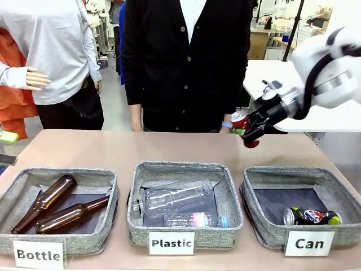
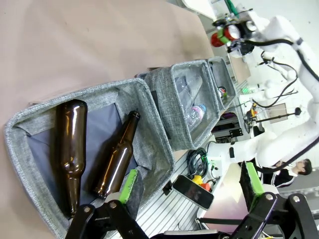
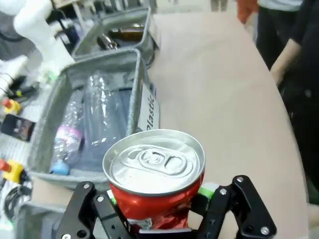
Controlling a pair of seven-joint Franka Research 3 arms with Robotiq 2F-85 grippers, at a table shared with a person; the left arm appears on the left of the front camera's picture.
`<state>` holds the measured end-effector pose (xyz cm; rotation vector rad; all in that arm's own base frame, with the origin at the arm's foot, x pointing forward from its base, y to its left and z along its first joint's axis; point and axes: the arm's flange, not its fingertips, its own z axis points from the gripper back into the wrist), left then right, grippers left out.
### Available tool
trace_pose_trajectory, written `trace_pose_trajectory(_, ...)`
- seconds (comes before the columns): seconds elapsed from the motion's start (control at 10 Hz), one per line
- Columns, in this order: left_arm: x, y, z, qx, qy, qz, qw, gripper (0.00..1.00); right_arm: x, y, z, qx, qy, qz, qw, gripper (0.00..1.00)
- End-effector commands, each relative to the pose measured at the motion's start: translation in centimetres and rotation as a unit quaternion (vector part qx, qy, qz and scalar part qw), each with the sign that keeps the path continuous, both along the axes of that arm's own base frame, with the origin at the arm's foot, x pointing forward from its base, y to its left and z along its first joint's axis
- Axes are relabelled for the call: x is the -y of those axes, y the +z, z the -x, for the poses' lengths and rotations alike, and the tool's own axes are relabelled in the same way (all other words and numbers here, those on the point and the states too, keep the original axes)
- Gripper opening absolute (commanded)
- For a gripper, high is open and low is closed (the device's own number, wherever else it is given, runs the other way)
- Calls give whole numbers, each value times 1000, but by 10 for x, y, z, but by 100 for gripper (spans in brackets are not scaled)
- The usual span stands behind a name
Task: Sort the can waste into the basket.
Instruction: Pick up the can waste from the table and place it in the right Fabric basket.
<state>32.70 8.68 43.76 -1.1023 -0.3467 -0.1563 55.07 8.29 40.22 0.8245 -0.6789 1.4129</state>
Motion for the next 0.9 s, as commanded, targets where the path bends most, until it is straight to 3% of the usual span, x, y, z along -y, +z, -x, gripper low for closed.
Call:
trace_pose_trajectory(0.0,-1,3,2,-5,-3,1,1000,100,5,41,75,7,-43,117,992,0)
trace_pose_trajectory(0.1,-1,3,2,-5,-3,1,1000,100,5,47,104,26,-47,200,978,0)
trace_pose_trajectory(0.2,-1,3,2,-5,-3,1,1000,100,7,47,126,18,-76,287,955,0)
trace_pose_trajectory(0.4,-1,3,2,-5,-3,1,1000,100,12,35,142,-5,-121,435,892,0)
trace_pose_trajectory(0.6,-1,3,2,-5,-3,1,1000,100,12,26,142,-31,-107,489,865,0)
trace_pose_trajectory(0.8,-1,3,2,-5,-3,1,1000,100,15,17,150,-54,-53,533,843,0)
